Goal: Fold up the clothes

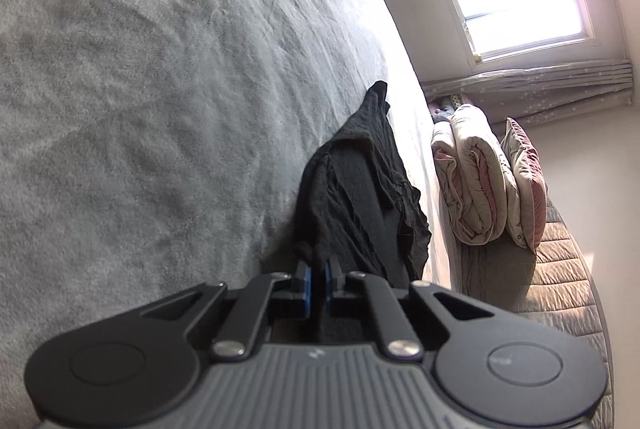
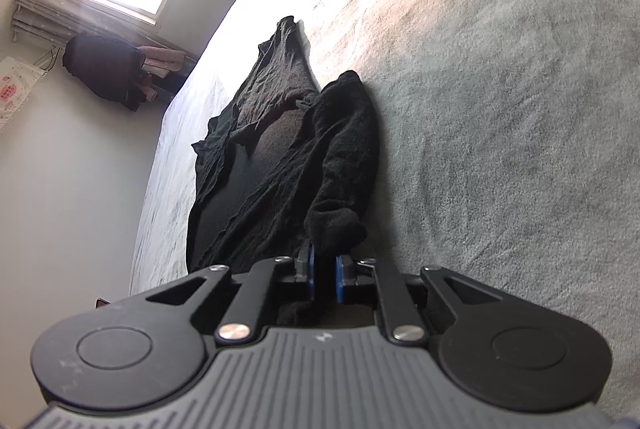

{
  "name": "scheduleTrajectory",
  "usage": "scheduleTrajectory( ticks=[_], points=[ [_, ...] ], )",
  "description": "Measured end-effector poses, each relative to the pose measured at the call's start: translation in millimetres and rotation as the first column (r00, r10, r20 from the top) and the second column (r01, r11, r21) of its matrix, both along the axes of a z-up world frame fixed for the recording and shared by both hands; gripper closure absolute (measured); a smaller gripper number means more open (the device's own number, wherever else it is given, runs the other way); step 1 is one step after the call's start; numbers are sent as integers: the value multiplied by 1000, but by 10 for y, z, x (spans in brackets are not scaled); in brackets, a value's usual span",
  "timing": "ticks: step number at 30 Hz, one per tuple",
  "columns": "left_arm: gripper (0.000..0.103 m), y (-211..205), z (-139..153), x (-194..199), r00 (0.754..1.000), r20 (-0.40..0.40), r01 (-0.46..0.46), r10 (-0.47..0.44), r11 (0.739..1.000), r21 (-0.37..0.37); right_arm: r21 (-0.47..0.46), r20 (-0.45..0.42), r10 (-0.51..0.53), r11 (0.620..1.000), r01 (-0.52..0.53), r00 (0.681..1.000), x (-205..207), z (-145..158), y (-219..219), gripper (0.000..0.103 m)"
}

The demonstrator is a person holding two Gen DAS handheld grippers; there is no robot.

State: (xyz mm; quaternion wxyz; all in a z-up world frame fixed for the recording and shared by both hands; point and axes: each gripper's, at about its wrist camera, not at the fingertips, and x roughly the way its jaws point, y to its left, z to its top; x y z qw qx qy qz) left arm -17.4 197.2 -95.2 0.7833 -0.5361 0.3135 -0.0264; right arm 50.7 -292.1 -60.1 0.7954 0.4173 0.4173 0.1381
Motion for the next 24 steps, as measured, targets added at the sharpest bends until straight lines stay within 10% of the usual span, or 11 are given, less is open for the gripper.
scheduleTrajectory(
  ticks=[24],
  points=[
    [99, -10, 526, 1290, 985, 127, -120, 119, 993, 1, 66, 129, -103, 993, 95, 986, 1286, 541, 118, 92]
  ],
)
